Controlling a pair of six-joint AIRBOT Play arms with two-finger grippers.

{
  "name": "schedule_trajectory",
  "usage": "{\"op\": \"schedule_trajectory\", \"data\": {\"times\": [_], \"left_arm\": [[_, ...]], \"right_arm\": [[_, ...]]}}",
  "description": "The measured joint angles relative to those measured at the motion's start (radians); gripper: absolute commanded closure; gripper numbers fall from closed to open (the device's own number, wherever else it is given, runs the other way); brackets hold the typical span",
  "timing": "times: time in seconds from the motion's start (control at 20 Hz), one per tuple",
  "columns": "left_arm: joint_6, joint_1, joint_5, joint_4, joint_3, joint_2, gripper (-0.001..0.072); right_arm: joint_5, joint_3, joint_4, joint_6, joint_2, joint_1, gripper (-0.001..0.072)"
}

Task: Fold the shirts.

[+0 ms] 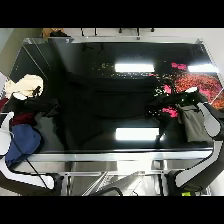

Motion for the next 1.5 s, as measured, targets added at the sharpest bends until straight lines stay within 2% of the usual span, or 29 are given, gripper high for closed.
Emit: {"op": "schedule_trajectory", "data": {"times": [0.15,0.2,0.25,0.35,0.45,0.5,0.65,0.8,1.05,1.3,1.5], "left_arm": [[0.0,-0.048,-0.027,-0.013,0.077,-0.068,0.0123],[0.0,-0.065,-0.034,-0.018,0.101,-0.09,0.0433],[0.0,-0.08,-0.041,-0.007,0.126,-0.113,0.0687],[0.0,-0.097,-0.069,0.017,0.169,-0.145,0.0691],[0.0,-0.101,-0.098,0.023,0.2,-0.152,0.0692],[0.0,-0.101,-0.109,0.023,0.208,-0.146,0.0692],[0.0,-0.098,-0.135,0.027,0.224,-0.074,0.0692],[0.0,-0.092,-0.155,-0.008,0.241,0.075,0.0692],[0.036,-0.023,-0.222,-0.222,0.447,0.394,0.0691],[0.057,0.179,-0.232,-0.336,0.829,0.68,0.0691],[0.055,0.322,-0.273,-0.369,0.935,0.819,0.0691]], "right_arm": [[0.002,0.0,0.0,0.003,0.0,0.0,0.0278],[0.003,0.0,0.0,0.003,0.0,0.0,0.0279],[0.005,0.0,0.0,0.003,0.001,0.0,0.0291],[0.008,0.0,-0.016,0.003,0.005,-0.001,0.0512],[0.018,0.0,-0.038,0.003,0.013,-0.005,0.0668],[0.023,0.001,-0.048,0.004,0.022,-0.006,0.069],[0.034,0.013,-0.057,0.003,0.078,-0.01,0.069],[0.052,0.058,-0.017,0.003,0.206,-0.026,0.0691],[-0.008,0.24,0.103,0.002,0.578,-0.153,0.069],[-0.157,0.401,0.146,0.003,0.938,-0.289,0.069],[-0.205,0.463,0.134,0.003,1.069,-0.366,0.069]]}}
